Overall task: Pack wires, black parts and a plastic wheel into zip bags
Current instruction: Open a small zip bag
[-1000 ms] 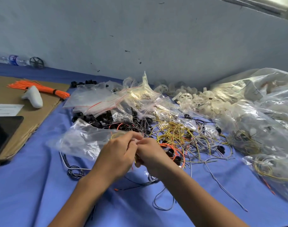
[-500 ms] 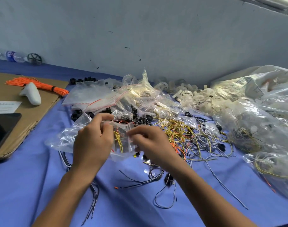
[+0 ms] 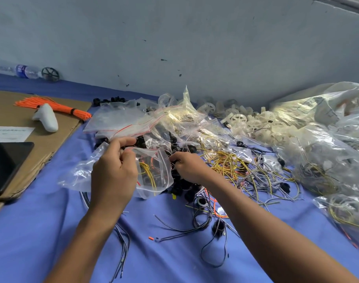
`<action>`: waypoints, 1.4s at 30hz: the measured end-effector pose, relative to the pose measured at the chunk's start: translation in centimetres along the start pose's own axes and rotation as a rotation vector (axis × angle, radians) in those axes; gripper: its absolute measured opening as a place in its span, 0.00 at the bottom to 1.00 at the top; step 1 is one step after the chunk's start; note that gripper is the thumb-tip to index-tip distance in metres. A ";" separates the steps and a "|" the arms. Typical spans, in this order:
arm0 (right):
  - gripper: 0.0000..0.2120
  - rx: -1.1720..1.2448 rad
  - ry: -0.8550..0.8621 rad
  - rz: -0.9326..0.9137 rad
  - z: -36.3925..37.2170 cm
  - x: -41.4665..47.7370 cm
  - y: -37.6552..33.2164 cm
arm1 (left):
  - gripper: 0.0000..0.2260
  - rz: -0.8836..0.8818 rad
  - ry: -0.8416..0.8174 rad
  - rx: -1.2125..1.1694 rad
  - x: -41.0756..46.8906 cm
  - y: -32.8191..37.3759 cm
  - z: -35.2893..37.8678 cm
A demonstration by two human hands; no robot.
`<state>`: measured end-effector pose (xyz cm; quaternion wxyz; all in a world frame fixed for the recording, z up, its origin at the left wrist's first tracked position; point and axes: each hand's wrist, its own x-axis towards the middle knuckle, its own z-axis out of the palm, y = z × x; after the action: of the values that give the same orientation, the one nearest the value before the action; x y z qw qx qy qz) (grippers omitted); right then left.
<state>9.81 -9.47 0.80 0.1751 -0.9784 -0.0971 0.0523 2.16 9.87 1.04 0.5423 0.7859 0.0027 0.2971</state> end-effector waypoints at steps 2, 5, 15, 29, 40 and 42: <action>0.20 -0.031 0.015 -0.002 -0.1 -0.1 0.1 | 0.10 0.003 0.005 0.008 0.1 -0.1 0.1; 0.19 0.022 0.086 -0.011 -0.7 -0.7 0.5 | 0.10 -0.005 -0.017 0.030 0.0 -0.1 0.2; 0.18 0.592 0.405 -0.043 -5.9 -8.8 3.3 | 0.10 0.000 -0.065 0.054 -0.6 -0.1 0.6; 0.19 0.856 0.328 -0.106 -3.1 -18.1 1.1 | 0.10 -0.003 -0.142 0.120 -1.6 0.6 1.4; 0.14 0.773 0.001 -0.125 2.4 -9.3 -5.5 | 0.15 0.188 -0.265 0.148 -4.3 2.2 2.5; 0.17 0.798 -0.041 -0.095 2.4 -8.8 -5.5 | 0.16 0.206 -0.267 0.126 -4.4 2.3 2.4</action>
<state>0.00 -5.40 1.13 0.5413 -0.8268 -0.1177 0.0973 -1.02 5.47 0.39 0.4541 0.8470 -0.1311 0.2434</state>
